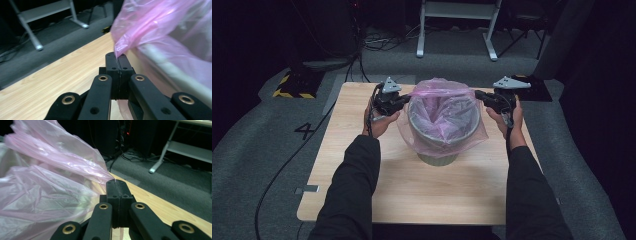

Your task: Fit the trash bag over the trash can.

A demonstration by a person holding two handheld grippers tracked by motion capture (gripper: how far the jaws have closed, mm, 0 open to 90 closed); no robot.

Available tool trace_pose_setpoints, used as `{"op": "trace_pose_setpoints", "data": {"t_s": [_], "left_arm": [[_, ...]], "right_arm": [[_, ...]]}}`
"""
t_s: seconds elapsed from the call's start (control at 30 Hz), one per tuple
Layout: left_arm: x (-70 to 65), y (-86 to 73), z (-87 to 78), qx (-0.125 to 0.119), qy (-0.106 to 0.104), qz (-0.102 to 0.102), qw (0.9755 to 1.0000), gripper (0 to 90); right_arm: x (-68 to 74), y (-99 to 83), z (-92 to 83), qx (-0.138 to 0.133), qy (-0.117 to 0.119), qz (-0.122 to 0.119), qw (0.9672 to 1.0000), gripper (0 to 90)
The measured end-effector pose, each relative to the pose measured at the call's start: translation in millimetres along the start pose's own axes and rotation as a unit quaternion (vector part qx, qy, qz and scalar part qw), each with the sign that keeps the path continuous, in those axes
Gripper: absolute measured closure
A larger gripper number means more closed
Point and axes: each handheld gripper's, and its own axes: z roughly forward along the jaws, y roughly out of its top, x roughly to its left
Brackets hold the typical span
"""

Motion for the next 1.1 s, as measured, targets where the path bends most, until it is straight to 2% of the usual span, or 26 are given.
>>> {"op": "trace_pose_setpoints", "data": {"t_s": [0.1,0.17,0.23,0.27,0.3,0.33,0.43,0.47,0.5,0.57,0.7,0.8,0.83,0.93,0.97,1.03,1.1], "left_arm": [[-0.6,1.5,5.3,0.009,0.006,-0.003,0.9999,89.7],[0.0,2.5,11.6,0.018,0.004,-0.009,0.9998,89.7],[-1.0,2.3,15.1,0.022,0.004,-0.012,0.9997,89.7],[-2.3,2.2,19.8,0.036,0.002,-0.007,0.9993,89.8],[-2.3,2.2,19.8,0.036,0.002,-0.007,0.9993,89.8],[-2.3,0.8,25.7,0.043,0.002,-0.016,0.999,89.8],[-2.6,-0.6,30.2,0.051,-0.006,-0.02,0.9985,89.8],[-3.3,-1.1,32.9,0.059,-0.004,-0.019,0.9981,89.8],[-4.4,-2.1,37.5,0.066,-0.009,-0.024,0.9975,89.8],[-5.0,-2.4,40.8,0.072,-0.018,-0.029,0.9968,89.8],[-4.9,-5.1,49.2,0.096,-0.022,-0.034,0.9946,89.8],[-2.2,-11.2,55.9,0.123,-0.018,-0.047,0.9912,89.8],[-1.3,-13.8,56.4,0.125,-0.022,-0.052,0.9906,89.8],[0.3,-19.4,54.1,0.116,-0.024,-0.057,0.9913,89.7],[1.9,-23.1,50.1,0.111,-0.014,-0.059,0.992,89.3],[3.8,-26.3,41.3,0.096,-0.021,-0.056,0.9936,85.1],[4.5,-27.9,35.9,0.087,-0.021,-0.056,0.9944,75.3]], "right_arm": [[0.5,-1.0,4.4,0.007,-0.004,0.0,1.0,90.0],[-1.7,-3.8,11.5,0.02,-0.006,0.015,0.9997,90.0],[-2.3,-4.6,13.1,0.023,-0.008,0.02,0.9995,90.0],[-4.0,-7.9,18.0,0.031,-0.006,0.03,0.999,90.0],[-4.5,-9.1,19.9,0.036,-0.005,0.033,0.9988,90.0],[-4.7,-10.9,22.5,0.043,-0.006,0.037,0.9984,90.0],[-4.5,-14.8,26.4,0.047,0.001,0.046,0.9979,90.0],[-4.7,-16.3,27.7,0.049,0.002,0.047,0.9977,90.0],[-5.1,-20.5,31.8,0.057,0.008,0.057,0.9967,90.0],[-5.5,-24.3,35.9,0.065,0.006,0.06,0.996,90.0],[-3.6,-30.6,43.3,0.083,0.024,0.069,0.9939,90.0],[-2.7,-34.5,45.9,0.097,0.026,0.064,0.9929,90.0],[-3.1,-36.9,46.9,0.102,0.027,0.066,0.9923,90.0],[-6.0,-45.9,46.5,0.111,0.03,0.068,0.9911,90.0],[-6.9,-47.8,45.5,0.11,0.03,0.07,0.9909,90.0],[-8.5,-51.2,39.8,0.104,0.036,0.07,0.9914,89.9],[-9.9,-53.2,30.8,0.096,0.035,0.059,0.993,83.6]]}}
